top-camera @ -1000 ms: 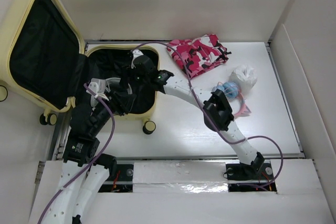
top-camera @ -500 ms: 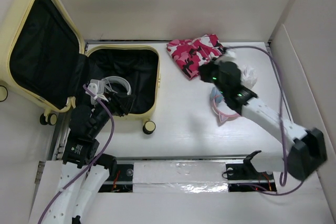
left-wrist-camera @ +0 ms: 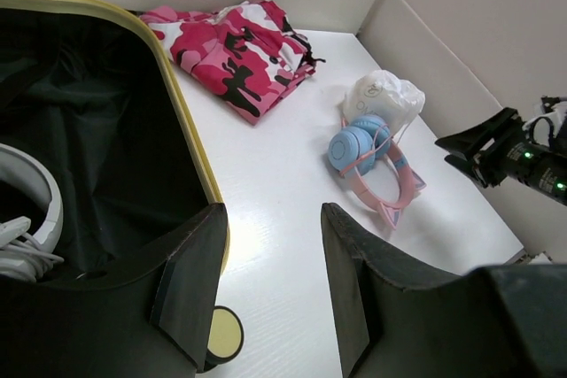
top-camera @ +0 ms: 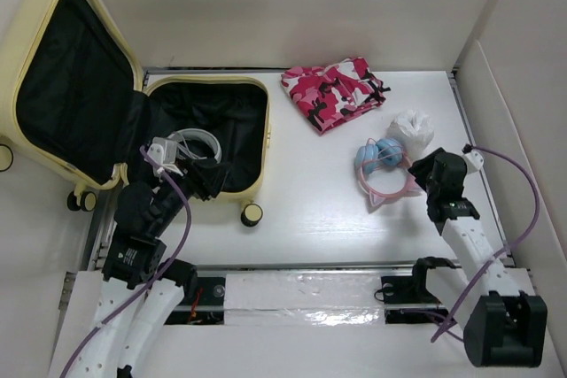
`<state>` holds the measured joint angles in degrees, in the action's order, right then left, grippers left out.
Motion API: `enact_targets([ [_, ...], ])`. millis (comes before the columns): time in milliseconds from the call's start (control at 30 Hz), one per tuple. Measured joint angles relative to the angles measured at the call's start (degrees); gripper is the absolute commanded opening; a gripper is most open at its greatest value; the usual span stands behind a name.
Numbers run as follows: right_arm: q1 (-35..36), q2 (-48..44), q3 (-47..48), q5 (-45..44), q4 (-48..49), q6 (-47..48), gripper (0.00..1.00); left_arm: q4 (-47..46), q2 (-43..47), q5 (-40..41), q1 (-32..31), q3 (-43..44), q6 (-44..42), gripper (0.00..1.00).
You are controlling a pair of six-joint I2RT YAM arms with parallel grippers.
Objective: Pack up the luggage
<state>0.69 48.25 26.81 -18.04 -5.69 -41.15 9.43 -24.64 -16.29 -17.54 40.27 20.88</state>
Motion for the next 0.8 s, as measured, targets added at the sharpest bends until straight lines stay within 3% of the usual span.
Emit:
enact_targets([
  [300,-8.24,23.54,7.02,10.6,-0.28,4.37,0.53,0.04,2.05,0.76,-0.87,0.0,0.0,0.44],
  [667,-8.41,36.7,14.01,18.93,0.55,9.03,0.54,0.76,3.37,1.88,-1.99,0.0,0.0,0.44],
  [700,-8.26,37.51,14.34,19.08,0.52,9.29,0.41,0.85,3.52,2.08,-2.03,0.0,0.0,0.44],
  [767,-7.69,38.45,14.82,19.23,-0.02,10.1,0.34,1.01,3.96,2.47,-2.34,0.0,0.0,0.44],
  [800,-7.19,38.71,14.95,19.41,-0.59,10.45,0.25,1.11,4.28,2.64,-2.38,0.0,0.0,0.44],
])
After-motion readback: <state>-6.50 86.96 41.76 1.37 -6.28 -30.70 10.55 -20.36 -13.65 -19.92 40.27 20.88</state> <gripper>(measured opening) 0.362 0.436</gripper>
